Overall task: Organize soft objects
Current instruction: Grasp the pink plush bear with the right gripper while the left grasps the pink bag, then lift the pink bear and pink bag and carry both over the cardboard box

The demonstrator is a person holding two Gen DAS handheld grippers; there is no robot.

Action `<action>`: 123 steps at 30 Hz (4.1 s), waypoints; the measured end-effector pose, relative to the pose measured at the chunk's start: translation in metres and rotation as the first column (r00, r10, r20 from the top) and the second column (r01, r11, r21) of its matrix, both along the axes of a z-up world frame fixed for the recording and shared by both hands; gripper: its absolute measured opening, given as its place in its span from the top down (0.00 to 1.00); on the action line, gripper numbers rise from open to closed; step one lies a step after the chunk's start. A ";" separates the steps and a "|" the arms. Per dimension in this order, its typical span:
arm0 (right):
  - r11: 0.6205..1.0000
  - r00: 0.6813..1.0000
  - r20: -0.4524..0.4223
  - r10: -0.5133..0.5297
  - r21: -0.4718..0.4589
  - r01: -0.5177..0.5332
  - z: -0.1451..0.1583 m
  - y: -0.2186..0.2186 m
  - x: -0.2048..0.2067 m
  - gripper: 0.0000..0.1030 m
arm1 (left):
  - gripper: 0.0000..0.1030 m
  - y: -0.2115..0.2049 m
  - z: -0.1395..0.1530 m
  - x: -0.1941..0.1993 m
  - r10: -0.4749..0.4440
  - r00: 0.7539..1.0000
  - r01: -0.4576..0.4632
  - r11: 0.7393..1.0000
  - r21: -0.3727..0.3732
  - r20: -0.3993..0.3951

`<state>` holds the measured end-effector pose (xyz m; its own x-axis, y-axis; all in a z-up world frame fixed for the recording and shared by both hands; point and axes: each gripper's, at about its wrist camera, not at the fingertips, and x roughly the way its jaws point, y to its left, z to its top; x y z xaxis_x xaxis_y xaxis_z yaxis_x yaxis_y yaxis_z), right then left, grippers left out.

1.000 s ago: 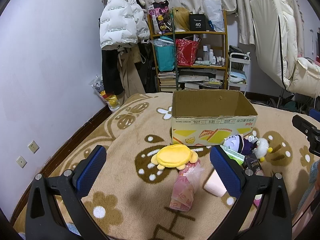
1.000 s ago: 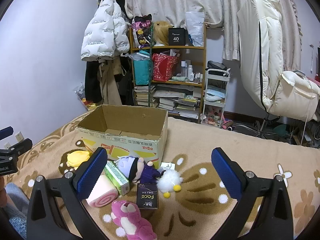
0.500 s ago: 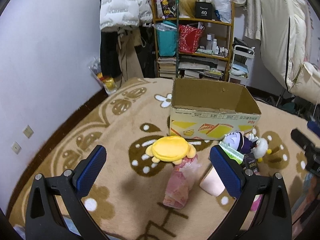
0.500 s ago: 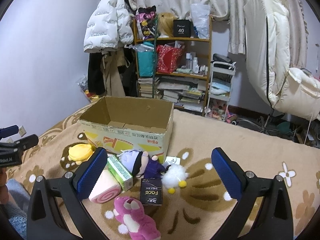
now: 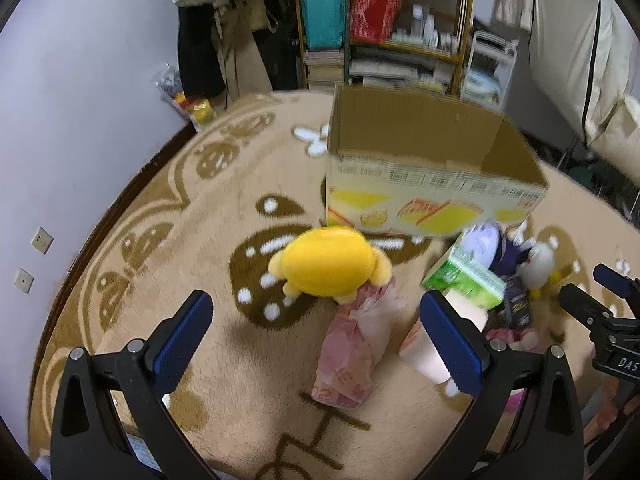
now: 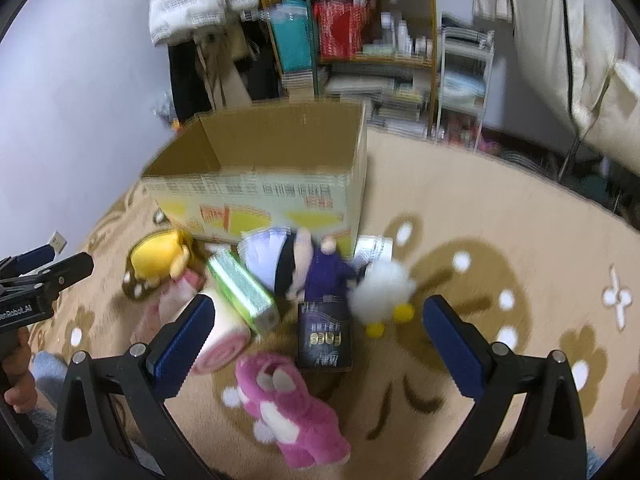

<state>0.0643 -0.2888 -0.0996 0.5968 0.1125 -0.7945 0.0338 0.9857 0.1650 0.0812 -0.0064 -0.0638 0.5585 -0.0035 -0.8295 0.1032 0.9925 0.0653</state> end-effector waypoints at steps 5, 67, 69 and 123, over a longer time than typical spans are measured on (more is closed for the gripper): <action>1.000 0.993 -0.113 0.021 0.022 -0.018 -0.023 0.002 0.007 0.00 | 0.01 -0.005 -0.024 0.011 -0.015 0.995 0.017 1.000 0.024 -0.098; 0.969 0.949 -0.236 0.207 0.184 -0.165 -0.047 0.020 0.000 0.61 | 0.58 -0.026 -0.074 -0.004 -0.151 0.933 0.125 0.987 -0.099 -0.325; 0.968 0.959 -0.196 0.206 0.183 -0.170 -0.039 0.020 -0.001 0.62 | 0.58 -0.024 -0.069 -0.009 -0.150 0.939 0.126 0.987 -0.097 -0.309; 0.997 0.883 0.467 0.056 -0.064 -0.029 0.070 -0.008 0.051 0.61 | 0.58 -0.038 0.075 0.040 -0.096 0.893 0.115 0.993 -0.015 0.440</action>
<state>0.1157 -0.2966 -0.0294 0.8962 0.1116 -0.4294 -0.0766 0.9922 0.0979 0.1214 -0.0442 0.0110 0.8594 -0.1103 -0.4993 0.1775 0.9801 0.0891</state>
